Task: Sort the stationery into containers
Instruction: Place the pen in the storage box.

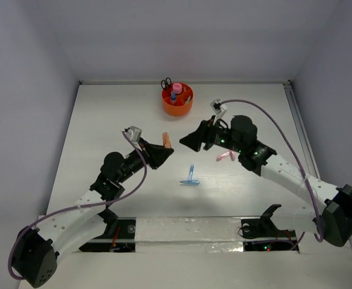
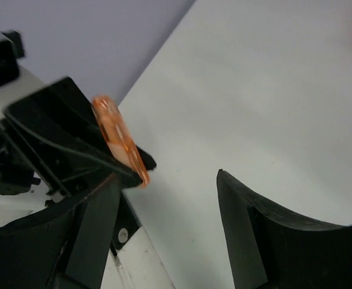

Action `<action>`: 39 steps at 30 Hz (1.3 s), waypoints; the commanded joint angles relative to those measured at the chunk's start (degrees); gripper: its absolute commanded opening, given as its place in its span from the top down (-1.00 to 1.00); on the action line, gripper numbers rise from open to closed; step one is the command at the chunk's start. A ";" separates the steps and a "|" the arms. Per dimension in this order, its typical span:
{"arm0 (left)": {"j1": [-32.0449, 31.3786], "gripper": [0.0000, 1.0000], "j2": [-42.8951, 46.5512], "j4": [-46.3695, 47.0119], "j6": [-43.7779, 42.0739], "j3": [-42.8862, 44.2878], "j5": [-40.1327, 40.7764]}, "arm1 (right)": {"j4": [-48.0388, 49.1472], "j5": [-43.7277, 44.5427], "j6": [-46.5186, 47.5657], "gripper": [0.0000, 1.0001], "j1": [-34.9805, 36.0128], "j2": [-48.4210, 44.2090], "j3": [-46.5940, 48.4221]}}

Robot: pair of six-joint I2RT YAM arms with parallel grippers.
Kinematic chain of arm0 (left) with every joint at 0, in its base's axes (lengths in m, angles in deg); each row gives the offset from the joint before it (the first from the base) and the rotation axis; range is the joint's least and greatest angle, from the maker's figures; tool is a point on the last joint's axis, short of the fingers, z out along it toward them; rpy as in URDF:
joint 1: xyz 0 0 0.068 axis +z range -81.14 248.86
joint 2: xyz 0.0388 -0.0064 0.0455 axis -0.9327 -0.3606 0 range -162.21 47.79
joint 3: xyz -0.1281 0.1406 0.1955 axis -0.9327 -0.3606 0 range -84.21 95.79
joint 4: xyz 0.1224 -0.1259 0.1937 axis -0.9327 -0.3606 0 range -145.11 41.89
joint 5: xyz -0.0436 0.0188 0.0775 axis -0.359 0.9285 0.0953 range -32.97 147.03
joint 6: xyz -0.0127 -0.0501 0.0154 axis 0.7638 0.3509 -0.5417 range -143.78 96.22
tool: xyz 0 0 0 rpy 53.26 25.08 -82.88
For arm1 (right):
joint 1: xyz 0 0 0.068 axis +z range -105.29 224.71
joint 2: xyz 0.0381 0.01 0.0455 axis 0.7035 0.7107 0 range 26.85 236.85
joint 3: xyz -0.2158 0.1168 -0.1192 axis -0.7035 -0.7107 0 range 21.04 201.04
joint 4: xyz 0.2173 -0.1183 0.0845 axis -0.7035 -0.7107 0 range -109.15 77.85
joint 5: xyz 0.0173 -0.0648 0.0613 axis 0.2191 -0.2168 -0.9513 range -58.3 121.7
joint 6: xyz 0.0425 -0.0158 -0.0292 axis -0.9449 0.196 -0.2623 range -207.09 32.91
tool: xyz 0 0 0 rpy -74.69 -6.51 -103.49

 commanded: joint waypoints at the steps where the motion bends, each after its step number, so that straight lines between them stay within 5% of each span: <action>1: -0.24 1.00 0.48 8.41 3.68 -1.37 -8.17 | 4.27 -15.13 5.63 -0.45 -4.24 -1.93 4.29; 4: -0.24 1.00 -0.66 12.98 6.84 -1.81 -13.27 | 8.67 -22.53 5.28 -0.65 -6.18 0.87 5.17; 9: -0.24 1.00 -2.86 17.29 9.40 -1.46 -17.67 | 16.39 -31.85 0.64 -0.67 -6.18 6.41 7.38; 24: -0.24 1.00 -7.87 20.28 10.28 -0.58 -15.57 | 17.12 -34.59 -2.54 -0.30 -5.58 10.37 6.67; 29: -0.24 1.00 -8.40 19.85 9.67 0.38 -14.87 | 15.10 -33.27 -1.22 -0.01 -5.04 10.64 6.67; 32: -0.24 1.00 -9.45 19.14 9.32 0.82 -14.87 | 13.52 -32.04 -0.61 0.61 -5.04 10.64 7.28; 34: -0.24 1.00 -8.84 18.53 8.88 0.74 -13.64 | 12.72 -29.41 -0.08 0.81 -5.04 10.55 7.55; 39: -0.24 0.36 -5.42 9.94 3.88 1.26 -8.46 | 11.48 -21.15 -0.51 1.00 -5.04 10.72 8.86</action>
